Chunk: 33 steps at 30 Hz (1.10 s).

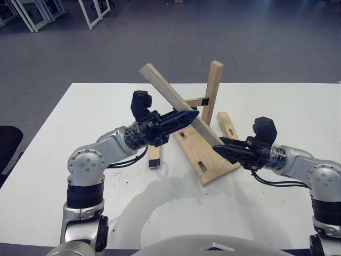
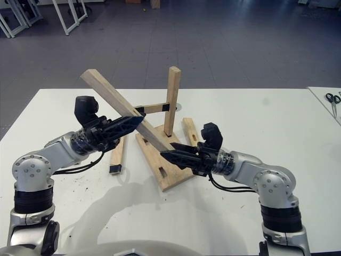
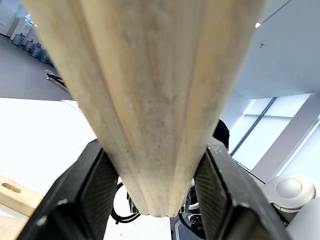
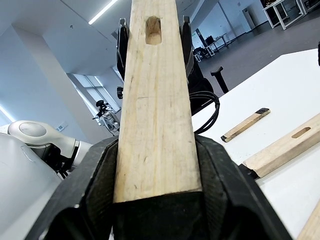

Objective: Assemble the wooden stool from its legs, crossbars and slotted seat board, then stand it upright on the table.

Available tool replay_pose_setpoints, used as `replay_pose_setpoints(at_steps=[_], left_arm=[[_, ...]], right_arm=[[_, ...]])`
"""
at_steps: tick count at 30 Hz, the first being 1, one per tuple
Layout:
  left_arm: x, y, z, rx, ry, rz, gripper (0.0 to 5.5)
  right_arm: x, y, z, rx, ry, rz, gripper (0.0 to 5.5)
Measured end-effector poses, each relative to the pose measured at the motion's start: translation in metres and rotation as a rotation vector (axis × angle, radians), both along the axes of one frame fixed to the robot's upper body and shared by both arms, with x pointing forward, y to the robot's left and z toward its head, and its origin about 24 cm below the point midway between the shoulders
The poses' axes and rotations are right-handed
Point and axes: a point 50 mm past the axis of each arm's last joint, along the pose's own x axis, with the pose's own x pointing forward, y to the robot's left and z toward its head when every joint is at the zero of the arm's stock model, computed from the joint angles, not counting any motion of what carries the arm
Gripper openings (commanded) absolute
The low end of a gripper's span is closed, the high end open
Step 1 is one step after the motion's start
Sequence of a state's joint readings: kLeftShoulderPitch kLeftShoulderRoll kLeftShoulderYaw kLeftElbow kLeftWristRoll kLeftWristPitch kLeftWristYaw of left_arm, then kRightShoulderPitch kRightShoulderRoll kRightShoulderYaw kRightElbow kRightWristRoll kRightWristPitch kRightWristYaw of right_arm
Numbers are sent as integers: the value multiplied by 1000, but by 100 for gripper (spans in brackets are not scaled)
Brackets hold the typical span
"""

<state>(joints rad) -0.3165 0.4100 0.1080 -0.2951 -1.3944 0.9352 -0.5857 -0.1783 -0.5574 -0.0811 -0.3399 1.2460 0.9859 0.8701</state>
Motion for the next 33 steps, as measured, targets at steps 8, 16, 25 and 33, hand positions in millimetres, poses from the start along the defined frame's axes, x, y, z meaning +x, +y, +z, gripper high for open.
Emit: replay_pose_setpoints(at_steps=[8, 16, 25, 33], left_arm=[[4, 5, -3, 1, 21, 37, 206], [18, 52, 7, 164, -106, 302, 206], [26, 54, -19, 427, -260, 426, 206], [29, 55, -24, 444, -291, 456, 206]], right_arm=[[2, -3, -1, -31, -42, -32, 311], [5, -19, -26, -378, -132, -124, 320], [29, -43, -67, -848, -244, -326, 320], [51, -41, -83, -963, -272, -440, 320]])
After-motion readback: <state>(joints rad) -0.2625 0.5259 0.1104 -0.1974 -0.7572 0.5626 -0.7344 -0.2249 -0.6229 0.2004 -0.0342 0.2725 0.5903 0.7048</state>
